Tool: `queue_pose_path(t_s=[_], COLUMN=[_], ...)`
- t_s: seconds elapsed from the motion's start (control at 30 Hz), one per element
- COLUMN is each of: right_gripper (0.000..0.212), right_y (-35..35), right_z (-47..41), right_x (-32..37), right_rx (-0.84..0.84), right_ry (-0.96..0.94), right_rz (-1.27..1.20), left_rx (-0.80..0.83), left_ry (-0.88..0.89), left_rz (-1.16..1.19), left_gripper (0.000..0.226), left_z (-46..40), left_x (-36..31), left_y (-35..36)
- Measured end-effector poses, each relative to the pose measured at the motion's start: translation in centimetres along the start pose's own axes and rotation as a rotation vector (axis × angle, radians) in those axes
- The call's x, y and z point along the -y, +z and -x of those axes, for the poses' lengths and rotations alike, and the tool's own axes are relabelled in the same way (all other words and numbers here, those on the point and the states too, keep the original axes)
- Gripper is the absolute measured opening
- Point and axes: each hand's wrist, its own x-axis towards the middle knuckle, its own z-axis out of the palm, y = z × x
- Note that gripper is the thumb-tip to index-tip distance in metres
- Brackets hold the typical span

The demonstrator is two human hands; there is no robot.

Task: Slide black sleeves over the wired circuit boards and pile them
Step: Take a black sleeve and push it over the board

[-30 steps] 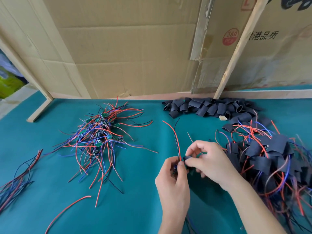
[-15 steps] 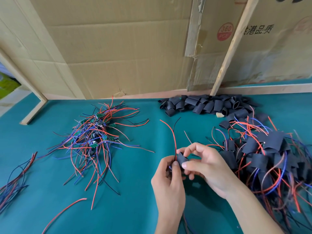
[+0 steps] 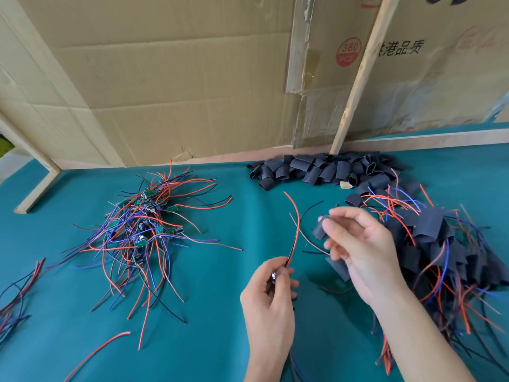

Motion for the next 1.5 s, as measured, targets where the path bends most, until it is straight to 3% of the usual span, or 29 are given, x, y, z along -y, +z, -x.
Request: queue_pose_path(t_s=[0.17, 0.3, 0.47, 0.73, 1.03, 1.17, 1.33, 1.5], right_gripper=[0.003, 0.008, 0.009, 0.008, 0.010, 0.009, 0.012, 0.021], right_y=[-0.1, 0.0, 0.2, -0.1, 0.2, 0.3, -0.3, -0.6], right_z=[-0.4, -0.7, -0.4, -0.6, -0.3, -0.2, -0.1, 0.2], right_x=[0.2, 0.7, 1.1, 1.3, 1.1, 1.4, 2.4, 3.1], right_rx=[-0.194, -0.274, -0.226, -0.195, -0.142, -0.124, -0.115, -0.052], right_ry=[-0.043, -0.027, -0.015, -0.031, -0.031, -0.039, -0.122, -0.187], right_rz=[-0.139, -0.251, -0.302, -0.330, -0.307, -0.323, -0.267, -0.118], left_rx=[0.029, 0.050, 0.067, 0.016, 0.025, 0.051, 0.060, 0.076], left_ry=[0.007, 0.019, 0.035, 0.009, 0.016, 0.066, 0.202, 0.228], left_rz=[-0.025, -0.039, -0.063, -0.030, -0.051, -0.122, -0.278, -0.361], left_gripper=[0.032, 0.036, 0.042, 0.029, 0.034, 0.042, 0.024, 0.039], left_z=[0.0, 0.0, 0.0, -0.1, 0.0, 0.0, 0.0, 0.0], left_x=[0.3, 0.4, 0.3, 0.2, 0.5, 0.7, 0.4, 0.5], left_y=[-0.1, -0.1, -0.1, -0.2, -0.2, -0.2, 0.0, -0.1])
